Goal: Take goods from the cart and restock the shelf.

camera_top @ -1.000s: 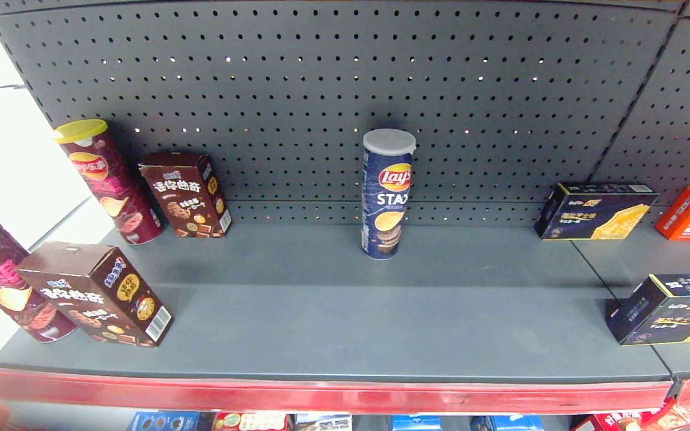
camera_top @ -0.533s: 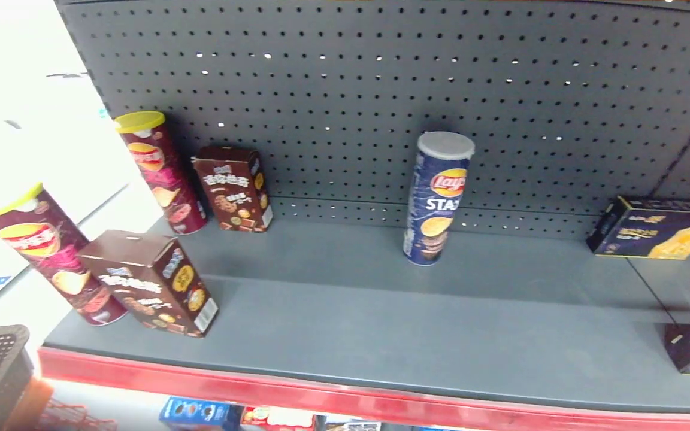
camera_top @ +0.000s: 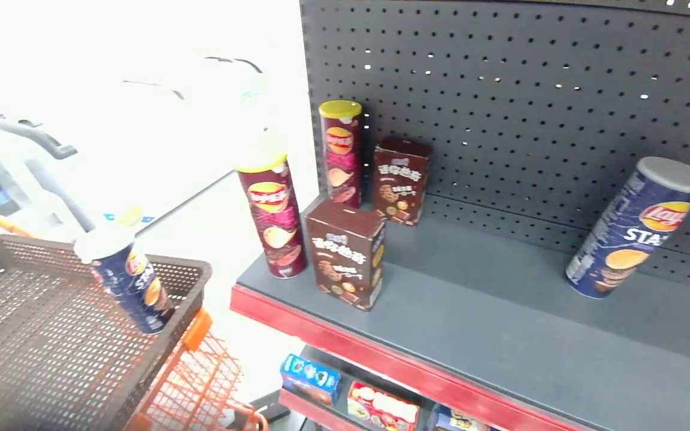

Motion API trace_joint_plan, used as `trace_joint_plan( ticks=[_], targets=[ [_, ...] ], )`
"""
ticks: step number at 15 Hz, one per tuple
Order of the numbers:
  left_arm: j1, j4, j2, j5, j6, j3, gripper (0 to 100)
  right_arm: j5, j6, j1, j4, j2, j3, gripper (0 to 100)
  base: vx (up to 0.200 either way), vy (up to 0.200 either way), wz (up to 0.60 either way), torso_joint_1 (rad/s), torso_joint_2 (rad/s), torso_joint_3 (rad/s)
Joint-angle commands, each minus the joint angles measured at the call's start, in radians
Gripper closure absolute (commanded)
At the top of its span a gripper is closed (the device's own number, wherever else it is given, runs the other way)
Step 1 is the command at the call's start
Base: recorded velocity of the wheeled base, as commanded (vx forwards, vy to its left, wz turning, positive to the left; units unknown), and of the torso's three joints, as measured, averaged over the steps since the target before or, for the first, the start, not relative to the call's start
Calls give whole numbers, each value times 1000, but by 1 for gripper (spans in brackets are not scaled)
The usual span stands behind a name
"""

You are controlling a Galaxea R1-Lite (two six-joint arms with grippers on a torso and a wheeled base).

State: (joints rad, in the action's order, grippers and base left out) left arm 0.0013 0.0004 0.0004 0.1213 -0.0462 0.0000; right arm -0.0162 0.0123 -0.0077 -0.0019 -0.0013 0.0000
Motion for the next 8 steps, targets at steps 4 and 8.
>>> trace_joint_plan(
  ticks=[4,8],
  targets=[
    [0,0,0,0,0,0,0,1,0,0,-1,1,0,0,0,0,0,0,0,0],
    [0,1,0,3,-4,0,0,1,0,0,-1,1,0,0,0,0,0,0,0,0]
  ],
)
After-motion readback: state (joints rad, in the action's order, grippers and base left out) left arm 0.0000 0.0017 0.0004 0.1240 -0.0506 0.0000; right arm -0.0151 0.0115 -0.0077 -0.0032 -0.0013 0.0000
